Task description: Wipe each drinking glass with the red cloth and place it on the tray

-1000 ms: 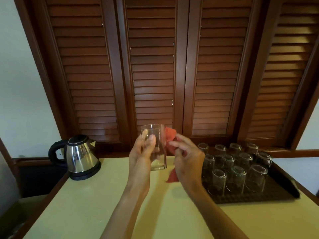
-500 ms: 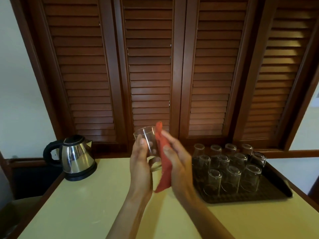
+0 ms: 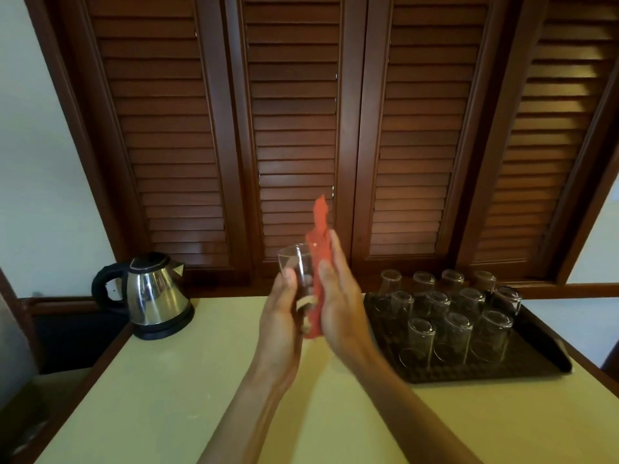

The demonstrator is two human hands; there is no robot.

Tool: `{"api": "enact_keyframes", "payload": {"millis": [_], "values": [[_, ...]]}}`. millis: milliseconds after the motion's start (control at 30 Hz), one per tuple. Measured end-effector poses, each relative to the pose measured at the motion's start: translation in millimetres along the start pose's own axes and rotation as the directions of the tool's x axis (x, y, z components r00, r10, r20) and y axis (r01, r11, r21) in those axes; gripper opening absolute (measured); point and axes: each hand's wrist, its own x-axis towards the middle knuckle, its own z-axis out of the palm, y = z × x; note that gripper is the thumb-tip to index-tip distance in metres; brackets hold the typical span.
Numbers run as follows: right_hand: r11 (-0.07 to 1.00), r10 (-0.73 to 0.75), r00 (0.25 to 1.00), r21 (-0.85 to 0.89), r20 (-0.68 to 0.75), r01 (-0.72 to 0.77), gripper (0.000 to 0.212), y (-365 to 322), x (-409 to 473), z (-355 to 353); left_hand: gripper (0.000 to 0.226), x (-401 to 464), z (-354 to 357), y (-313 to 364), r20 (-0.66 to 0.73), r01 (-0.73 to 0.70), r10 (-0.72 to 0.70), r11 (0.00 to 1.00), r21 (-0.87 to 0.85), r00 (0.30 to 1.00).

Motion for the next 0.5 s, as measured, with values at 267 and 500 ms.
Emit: {"api": "enact_keyframes", "payload": {"millis": [267,500], "values": [[0.998,-0.010,1.000,0.064,0.016,0.008,0.048,7,-27,7,0.066,9,-7,6,0.030,-0.108,0.103,0.956,0.273,0.994],[0.996,0.025,1.000,0.091,-0.012,-0.023,0.061,13,-42,12,0.053,24,-7,10,-0.028,-0.170,0.181,0.960,0.224,0.983]]}}
